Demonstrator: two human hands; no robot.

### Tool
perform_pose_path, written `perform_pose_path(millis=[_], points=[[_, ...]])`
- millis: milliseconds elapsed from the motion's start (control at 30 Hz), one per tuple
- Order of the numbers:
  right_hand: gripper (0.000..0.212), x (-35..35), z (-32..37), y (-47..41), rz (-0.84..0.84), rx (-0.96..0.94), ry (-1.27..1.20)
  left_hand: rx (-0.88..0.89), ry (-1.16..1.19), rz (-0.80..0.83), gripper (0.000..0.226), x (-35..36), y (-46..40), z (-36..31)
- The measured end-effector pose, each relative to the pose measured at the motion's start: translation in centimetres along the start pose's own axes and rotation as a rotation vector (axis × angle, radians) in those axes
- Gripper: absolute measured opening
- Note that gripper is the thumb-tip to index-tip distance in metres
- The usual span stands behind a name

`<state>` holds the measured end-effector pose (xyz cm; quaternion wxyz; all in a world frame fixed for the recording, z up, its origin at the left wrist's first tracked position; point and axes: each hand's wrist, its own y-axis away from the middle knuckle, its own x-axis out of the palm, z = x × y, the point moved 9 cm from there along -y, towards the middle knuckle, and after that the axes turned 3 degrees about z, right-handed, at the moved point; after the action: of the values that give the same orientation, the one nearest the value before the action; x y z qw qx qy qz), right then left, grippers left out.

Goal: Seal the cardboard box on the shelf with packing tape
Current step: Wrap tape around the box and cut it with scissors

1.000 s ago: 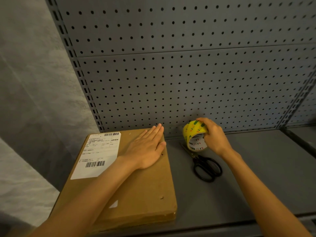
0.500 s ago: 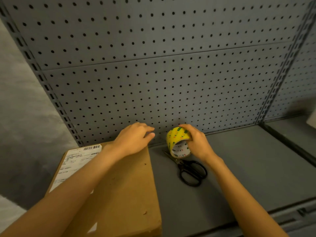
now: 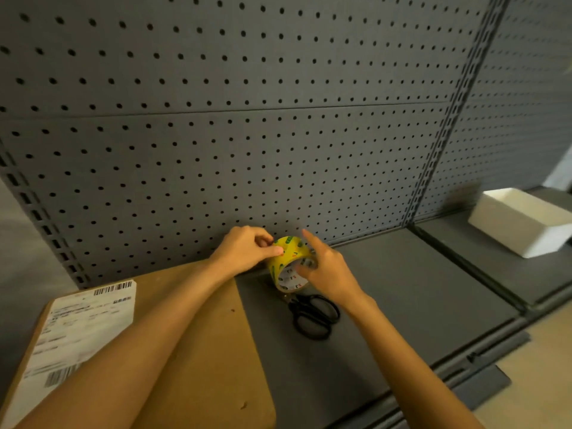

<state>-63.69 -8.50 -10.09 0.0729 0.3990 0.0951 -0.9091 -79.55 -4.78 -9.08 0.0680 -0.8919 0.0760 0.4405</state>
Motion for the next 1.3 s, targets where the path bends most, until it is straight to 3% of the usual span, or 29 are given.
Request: perform_pose_path(millis=[367,567,833,1000,1167,1300], points=[[0.047,0.0,-0.1,6.3,-0.230,0.109,0.149,0.038,-0.028,0.052,0.041,0.6,-0.4,0.1],[0.038,2.4,-2.0,6.9,-0.021,0.286,0.331,0.048,-0.006,0.074,0.043,0.7,-0.3,0.1],[0.031,1.9,-1.8,8.0,0.081,0.346,0.360,0.040,0.007,0.086,0.047,1.0,-0.6,0.4],[0.031,0.8,-1.4,9.7,0.137,0.317,0.192,0.043,0.009,0.090,0.048,1.0,-0.4,0.2],[0.046,1.3,-2.0,11.5,0.244,0.453,-0.108,0.020,0.029,0.104,0.052,0.9,-0.5,0.4],[0.045,2.6,-1.7,12.6,0.376,0.511,-0.349,0.000,0.049,0.118,0.051,1.0,-0.5,0.5]])
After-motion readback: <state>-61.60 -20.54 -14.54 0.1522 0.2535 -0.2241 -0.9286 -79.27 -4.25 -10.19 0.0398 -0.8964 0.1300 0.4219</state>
